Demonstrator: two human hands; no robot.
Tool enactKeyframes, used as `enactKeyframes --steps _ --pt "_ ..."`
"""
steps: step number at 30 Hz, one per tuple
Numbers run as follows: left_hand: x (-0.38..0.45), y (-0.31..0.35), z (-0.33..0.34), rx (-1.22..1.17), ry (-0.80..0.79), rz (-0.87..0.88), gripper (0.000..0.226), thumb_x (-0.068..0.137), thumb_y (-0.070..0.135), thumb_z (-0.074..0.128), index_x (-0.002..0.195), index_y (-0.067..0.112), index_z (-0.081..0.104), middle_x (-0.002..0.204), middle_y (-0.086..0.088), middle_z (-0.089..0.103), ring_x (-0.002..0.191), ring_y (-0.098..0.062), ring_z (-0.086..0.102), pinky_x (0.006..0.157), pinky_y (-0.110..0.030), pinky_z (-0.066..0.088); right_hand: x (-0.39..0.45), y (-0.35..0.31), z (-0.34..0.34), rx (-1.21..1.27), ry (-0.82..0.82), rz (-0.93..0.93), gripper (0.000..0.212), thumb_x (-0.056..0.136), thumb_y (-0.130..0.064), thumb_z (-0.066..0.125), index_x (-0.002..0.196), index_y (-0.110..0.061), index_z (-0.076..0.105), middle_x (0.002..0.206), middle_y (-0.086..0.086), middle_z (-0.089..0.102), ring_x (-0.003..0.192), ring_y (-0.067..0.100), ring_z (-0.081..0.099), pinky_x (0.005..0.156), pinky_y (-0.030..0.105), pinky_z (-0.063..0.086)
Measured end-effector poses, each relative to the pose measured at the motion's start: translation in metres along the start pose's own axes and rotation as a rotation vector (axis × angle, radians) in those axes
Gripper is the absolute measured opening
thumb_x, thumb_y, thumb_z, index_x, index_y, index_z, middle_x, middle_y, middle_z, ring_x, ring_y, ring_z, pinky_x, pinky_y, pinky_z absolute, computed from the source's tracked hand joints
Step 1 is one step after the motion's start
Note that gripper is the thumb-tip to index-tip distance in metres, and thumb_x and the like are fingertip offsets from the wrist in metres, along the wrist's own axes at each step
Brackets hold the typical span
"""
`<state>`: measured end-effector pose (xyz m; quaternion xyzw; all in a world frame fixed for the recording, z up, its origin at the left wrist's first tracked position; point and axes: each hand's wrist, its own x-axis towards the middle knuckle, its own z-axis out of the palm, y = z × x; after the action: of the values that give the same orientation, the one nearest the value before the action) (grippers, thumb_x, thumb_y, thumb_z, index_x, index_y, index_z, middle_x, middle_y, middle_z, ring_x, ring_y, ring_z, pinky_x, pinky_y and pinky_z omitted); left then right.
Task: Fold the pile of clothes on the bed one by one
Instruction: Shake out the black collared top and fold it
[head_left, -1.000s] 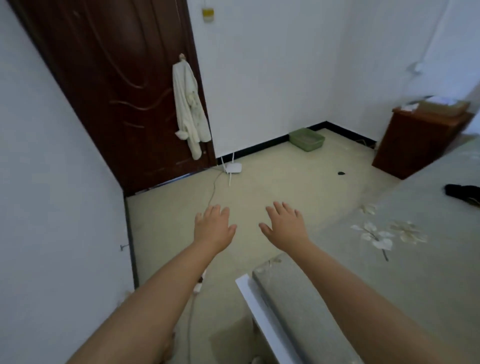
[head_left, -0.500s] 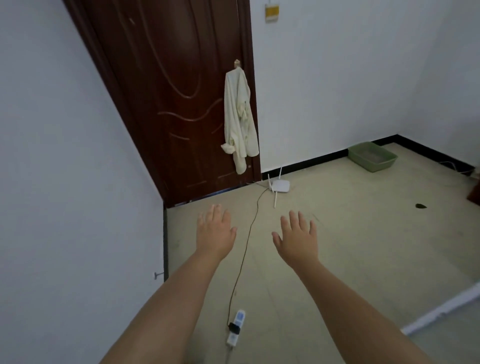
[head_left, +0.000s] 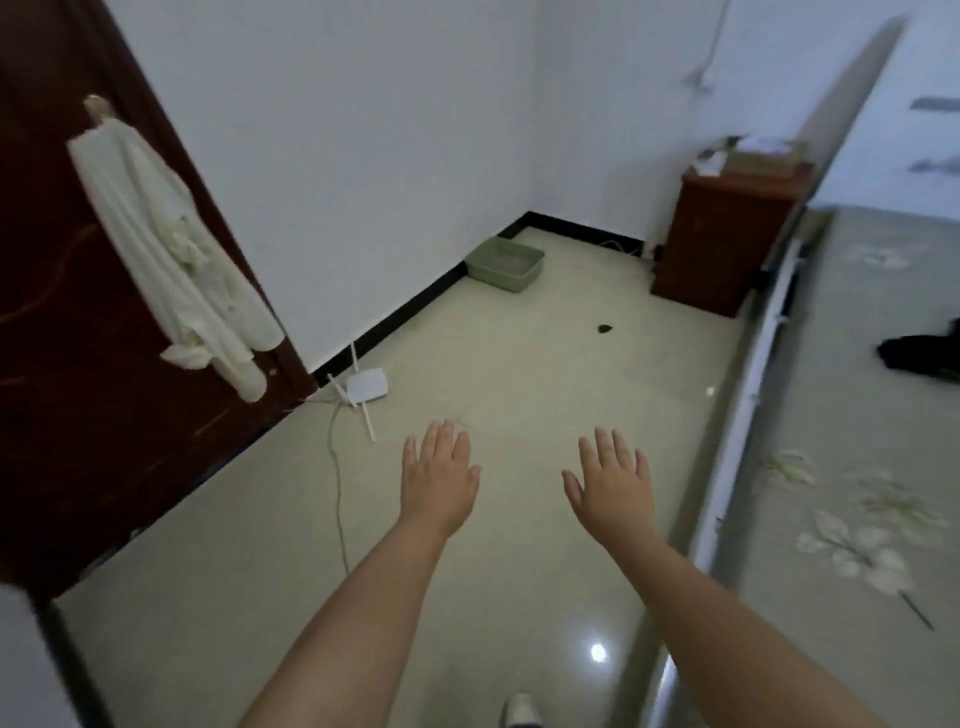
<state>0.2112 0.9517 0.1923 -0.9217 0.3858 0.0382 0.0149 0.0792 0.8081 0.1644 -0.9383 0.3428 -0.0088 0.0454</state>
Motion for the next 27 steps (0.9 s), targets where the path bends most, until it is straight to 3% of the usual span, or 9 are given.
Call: enactKeyframes --steps 2,3,5,7,10,17,22,23,27 --pt "0.048 0.028 0.004 0.013 -0.01 0.093 0.052 0.097 0.037 0.026 0.144 0.014 0.017 0.155 -0.006 0.009 0.142 -0.018 0.004 0.114 -0.042 0.003 0.021 0.033 0.004 -0.007 0.015 0.132 0.053 0.097 -0.039 0.029 0.141 -0.01 0.031 0.151 0.014 0.023 0.14 0.029 0.021 0.112 0.045 0.017" --pt "0.073 0.043 0.006 0.022 -0.014 0.139 0.052 0.097 0.037 0.026 0.144 0.015 0.017 0.155 -0.006 0.008 0.142 -0.018 0.004 0.114 -0.042 0.003 0.032 0.05 0.005 0.006 0.089 0.179 0.05 0.094 -0.036 0.037 0.131 -0.004 0.046 0.141 0.021 0.039 0.131 0.036 0.037 0.105 0.05 0.03" --pt "0.125 0.078 0.005 0.036 -0.017 0.225 0.052 0.098 0.037 0.025 0.144 0.015 0.017 0.155 -0.005 0.007 0.142 -0.018 0.003 0.114 -0.041 0.003 0.057 0.089 0.0 -0.005 0.141 0.244 0.045 0.078 -0.033 0.046 0.095 0.001 0.07 0.105 0.024 0.066 0.096 0.039 0.064 0.074 0.053 0.052" --pt "0.182 0.118 0.002 0.059 -0.015 0.297 0.051 0.098 0.036 0.025 0.144 0.015 0.017 0.155 -0.005 0.007 0.142 -0.017 0.002 0.114 -0.041 0.004 0.087 0.131 -0.005 0.034 0.107 0.371 0.036 0.065 -0.033 0.061 0.078 -0.002 0.074 0.089 0.019 0.071 0.081 0.035 0.069 0.059 0.049 0.054" --pt "0.268 0.182 -0.008 0.098 -0.009 0.389 0.05 0.098 0.035 0.026 0.143 0.014 0.019 0.154 -0.005 0.01 0.142 -0.018 0.005 0.114 -0.041 0.006 0.14 0.202 -0.015 0.061 0.168 0.478 0.036 0.055 -0.026 0.081 0.078 0.0 0.073 0.088 0.022 0.071 0.079 0.038 0.069 0.058 0.05 0.054" --pt "0.42 0.33 -0.038 0.112 0.065 0.61 0.051 0.094 0.033 0.036 0.14 0.013 0.025 0.15 -0.006 0.022 0.14 -0.018 0.015 0.112 -0.039 0.014 0.226 0.35 -0.048 0.106 0.336 0.706 0.041 0.066 -0.01 0.079 0.098 0.011 0.064 0.106 0.033 0.062 0.098 0.049 0.06 0.079 0.056 0.048" --pt "0.507 0.438 -0.033 0.066 0.045 0.781 0.051 0.093 0.033 0.039 0.139 0.012 0.027 0.149 -0.006 0.024 0.139 -0.02 0.017 0.112 -0.039 0.015 0.277 0.436 -0.049 0.102 0.348 0.868 0.045 0.08 -0.017 0.067 0.116 0.008 0.057 0.124 0.03 0.053 0.117 0.045 0.049 0.096 0.053 0.039" --pt "0.525 0.462 -0.032 0.06 0.044 0.831 0.051 0.094 0.032 0.038 0.139 0.012 0.026 0.15 -0.007 0.022 0.14 -0.02 0.015 0.112 -0.038 0.014 0.29 0.454 -0.048 0.082 0.362 0.898 0.046 0.079 -0.018 0.069 0.115 0.008 0.058 0.123 0.029 0.054 0.116 0.044 0.051 0.095 0.052 0.04" --pt "0.602 0.562 -0.031 0.008 0.045 1.014 0.052 0.095 0.032 0.037 0.141 0.012 0.024 0.152 -0.006 0.018 0.141 -0.02 0.011 0.114 -0.038 0.011 0.349 0.521 -0.06 -0.005 0.389 0.996 0.049 0.051 -0.013 0.088 0.091 0.007 0.068 0.095 0.026 0.068 0.088 0.04 0.067 0.068 0.049 0.054"
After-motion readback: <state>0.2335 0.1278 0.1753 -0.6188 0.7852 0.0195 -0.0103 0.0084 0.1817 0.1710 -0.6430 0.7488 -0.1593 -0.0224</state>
